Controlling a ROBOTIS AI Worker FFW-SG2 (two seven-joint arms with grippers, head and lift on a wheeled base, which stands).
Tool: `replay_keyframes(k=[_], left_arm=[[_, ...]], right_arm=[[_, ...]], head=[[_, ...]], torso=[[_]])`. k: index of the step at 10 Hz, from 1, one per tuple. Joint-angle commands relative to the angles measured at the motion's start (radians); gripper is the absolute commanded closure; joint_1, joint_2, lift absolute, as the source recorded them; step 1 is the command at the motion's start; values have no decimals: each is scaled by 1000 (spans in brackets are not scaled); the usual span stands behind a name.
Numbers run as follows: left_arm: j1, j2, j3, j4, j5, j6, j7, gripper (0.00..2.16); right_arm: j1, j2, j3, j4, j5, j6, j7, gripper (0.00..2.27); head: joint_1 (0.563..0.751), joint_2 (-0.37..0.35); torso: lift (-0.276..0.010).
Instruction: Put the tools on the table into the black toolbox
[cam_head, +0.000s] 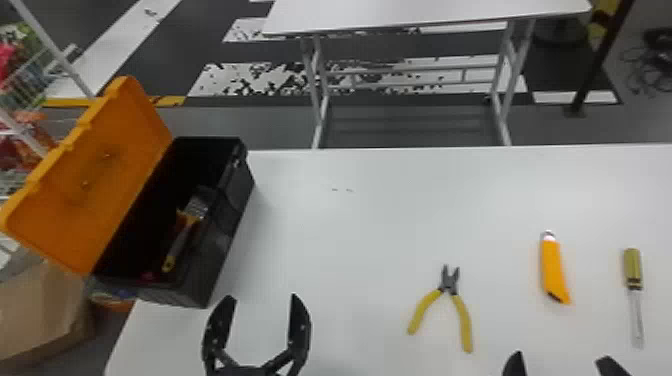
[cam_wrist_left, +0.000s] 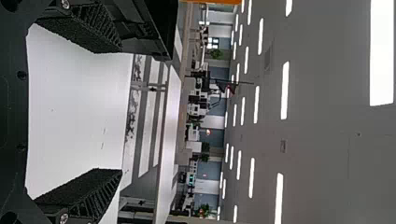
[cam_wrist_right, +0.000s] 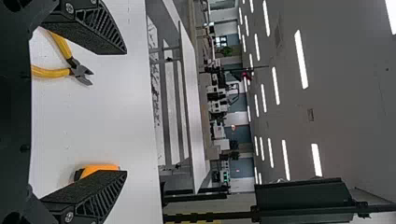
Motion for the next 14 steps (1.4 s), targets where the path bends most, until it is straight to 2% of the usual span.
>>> replay_keyframes(k=[1,11,14], left_arm=[[-1,1,0,2,1,0,0,73],[-18,8,-8,17,11,15,-1,76],[-30,17,-25,22,18,25,-1,76]], right_arm=[[0,1,1,0,0,0,0,97],[-5,11,6,2,8,25,0,97],[-31,12,35,-3,9,120,0,97]], head=[[695,173],[695,176],[695,188]], torso=[[-75],[-75],[-75]])
